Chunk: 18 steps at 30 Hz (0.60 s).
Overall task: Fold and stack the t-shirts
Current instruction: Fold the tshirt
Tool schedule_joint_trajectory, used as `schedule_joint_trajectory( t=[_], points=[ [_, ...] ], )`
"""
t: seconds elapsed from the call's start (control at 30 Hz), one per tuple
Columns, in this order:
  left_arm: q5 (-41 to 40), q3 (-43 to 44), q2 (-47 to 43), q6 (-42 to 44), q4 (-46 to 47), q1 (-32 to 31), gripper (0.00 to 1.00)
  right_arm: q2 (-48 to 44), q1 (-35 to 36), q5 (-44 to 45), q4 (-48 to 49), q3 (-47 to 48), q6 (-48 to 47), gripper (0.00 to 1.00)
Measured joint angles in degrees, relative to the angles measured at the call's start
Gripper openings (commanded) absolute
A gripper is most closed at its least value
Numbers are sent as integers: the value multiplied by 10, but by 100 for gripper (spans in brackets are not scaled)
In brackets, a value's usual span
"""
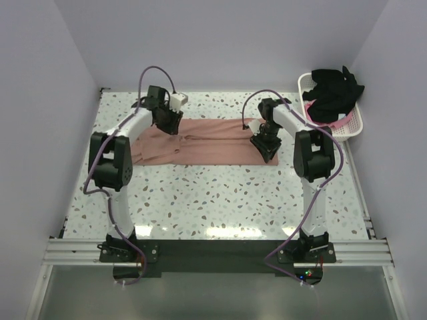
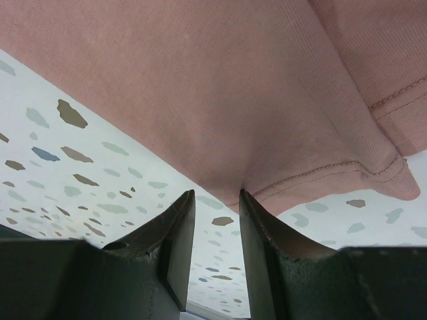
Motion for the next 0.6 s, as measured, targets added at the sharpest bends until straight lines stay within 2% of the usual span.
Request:
schedule_joint_trajectory(
  t=[0.13,0.33,0.5,0.6],
  points=[
    [42,-15,-57,-21,-32,58,42,0,0,-8,-4,2,1,37],
    [91,-78,-141,-38,-79,176,42,0,12,-79,-6,49,33,38],
    [128,-127,-147,-50,-103,217,42,0,50,-166,46,95,119,40],
    [150,-142,-147,-59,-113,226,41,2,90,-213,108,113,202,42]
  ],
)
